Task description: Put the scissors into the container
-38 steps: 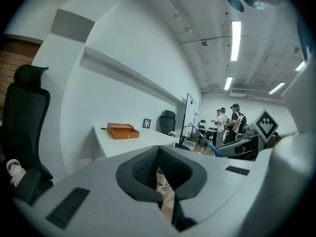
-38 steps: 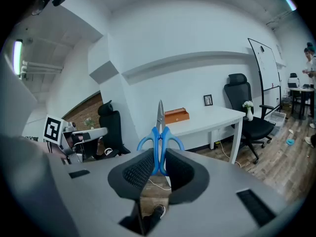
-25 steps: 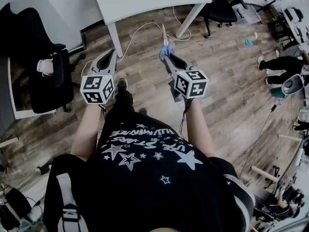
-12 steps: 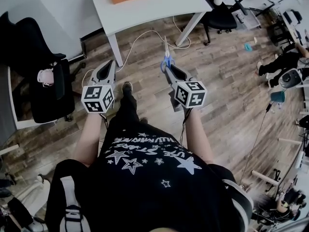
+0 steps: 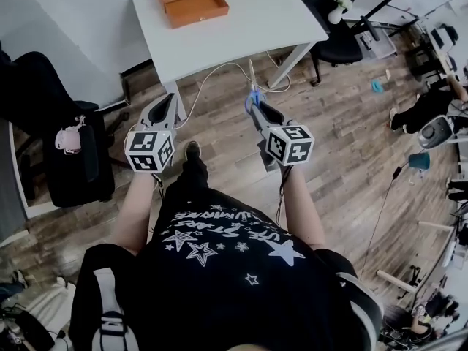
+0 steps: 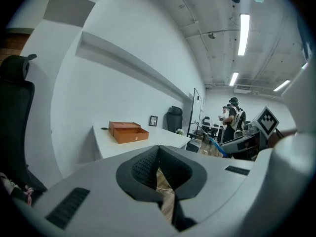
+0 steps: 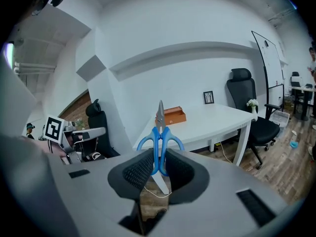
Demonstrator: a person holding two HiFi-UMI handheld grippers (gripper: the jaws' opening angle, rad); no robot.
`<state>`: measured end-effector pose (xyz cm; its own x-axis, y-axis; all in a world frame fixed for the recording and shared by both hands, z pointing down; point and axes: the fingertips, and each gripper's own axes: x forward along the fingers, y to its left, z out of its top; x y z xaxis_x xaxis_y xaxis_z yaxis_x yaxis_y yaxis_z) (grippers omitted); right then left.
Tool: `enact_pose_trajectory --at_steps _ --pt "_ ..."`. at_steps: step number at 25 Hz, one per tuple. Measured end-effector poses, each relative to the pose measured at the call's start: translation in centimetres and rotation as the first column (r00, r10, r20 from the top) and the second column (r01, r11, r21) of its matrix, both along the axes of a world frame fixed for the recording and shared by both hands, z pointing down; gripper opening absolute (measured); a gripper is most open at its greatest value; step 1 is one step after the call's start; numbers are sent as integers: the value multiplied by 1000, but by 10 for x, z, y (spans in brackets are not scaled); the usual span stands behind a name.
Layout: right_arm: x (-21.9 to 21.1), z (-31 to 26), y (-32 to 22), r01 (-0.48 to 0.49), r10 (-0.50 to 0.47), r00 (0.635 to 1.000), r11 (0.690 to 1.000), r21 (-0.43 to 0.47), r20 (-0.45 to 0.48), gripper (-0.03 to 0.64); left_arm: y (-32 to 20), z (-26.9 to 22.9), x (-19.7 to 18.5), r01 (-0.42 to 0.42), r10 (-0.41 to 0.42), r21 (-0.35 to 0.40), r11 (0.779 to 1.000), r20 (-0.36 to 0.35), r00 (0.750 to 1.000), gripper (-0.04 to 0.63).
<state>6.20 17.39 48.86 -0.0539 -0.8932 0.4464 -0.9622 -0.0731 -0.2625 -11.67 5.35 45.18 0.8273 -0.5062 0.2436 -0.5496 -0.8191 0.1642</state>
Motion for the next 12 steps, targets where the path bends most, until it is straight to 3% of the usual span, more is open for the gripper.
enact_pose_trajectory --at_steps 12 --pt "73 -17 -206 67 -69 996 997 -27 -61 97 -194 -14 65 13 -13 8 1000 15 1000 18"
